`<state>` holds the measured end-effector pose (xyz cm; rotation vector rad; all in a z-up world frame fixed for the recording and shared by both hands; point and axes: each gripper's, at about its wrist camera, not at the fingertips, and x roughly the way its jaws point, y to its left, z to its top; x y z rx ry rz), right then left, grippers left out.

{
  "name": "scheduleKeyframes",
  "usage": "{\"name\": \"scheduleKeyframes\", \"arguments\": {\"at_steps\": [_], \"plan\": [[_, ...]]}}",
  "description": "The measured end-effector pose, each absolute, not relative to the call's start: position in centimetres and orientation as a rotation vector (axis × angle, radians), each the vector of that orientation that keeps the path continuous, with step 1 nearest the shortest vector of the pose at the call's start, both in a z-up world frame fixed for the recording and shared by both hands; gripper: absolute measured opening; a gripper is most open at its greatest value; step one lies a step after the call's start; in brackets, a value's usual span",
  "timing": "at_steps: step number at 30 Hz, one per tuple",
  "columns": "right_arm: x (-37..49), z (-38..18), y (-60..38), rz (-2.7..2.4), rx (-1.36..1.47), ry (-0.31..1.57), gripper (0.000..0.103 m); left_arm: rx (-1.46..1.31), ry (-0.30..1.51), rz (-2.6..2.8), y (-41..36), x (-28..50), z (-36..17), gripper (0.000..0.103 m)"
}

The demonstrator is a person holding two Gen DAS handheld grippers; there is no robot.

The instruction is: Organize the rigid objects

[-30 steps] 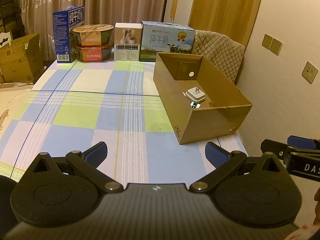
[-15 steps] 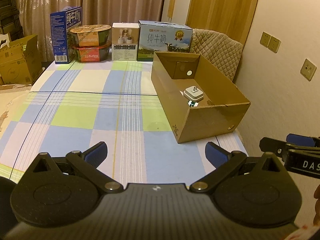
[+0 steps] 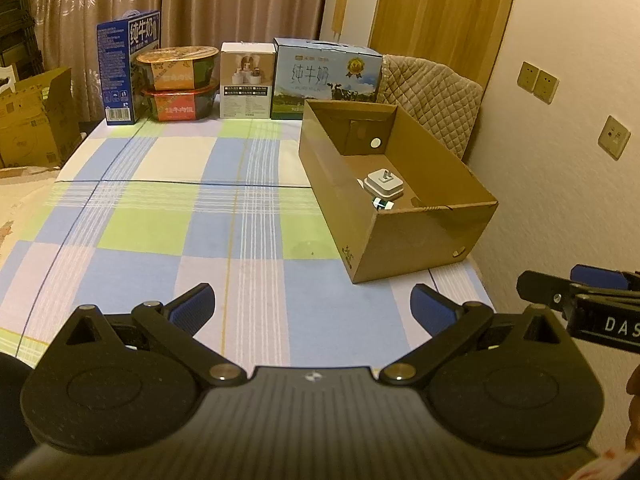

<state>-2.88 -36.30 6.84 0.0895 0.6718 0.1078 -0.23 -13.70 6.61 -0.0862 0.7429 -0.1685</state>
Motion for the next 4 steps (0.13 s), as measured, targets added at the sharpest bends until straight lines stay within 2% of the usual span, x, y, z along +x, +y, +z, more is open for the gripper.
{"name": "scheduleKeyframes", "arguments": {"at_steps": [4], "plan": [[-2.88,6.83,-36.30,0.108,0.088,0.672,0.077,-0.095,0.727,-0.165,-13.53,-0.36,6.70,0.103]]}}
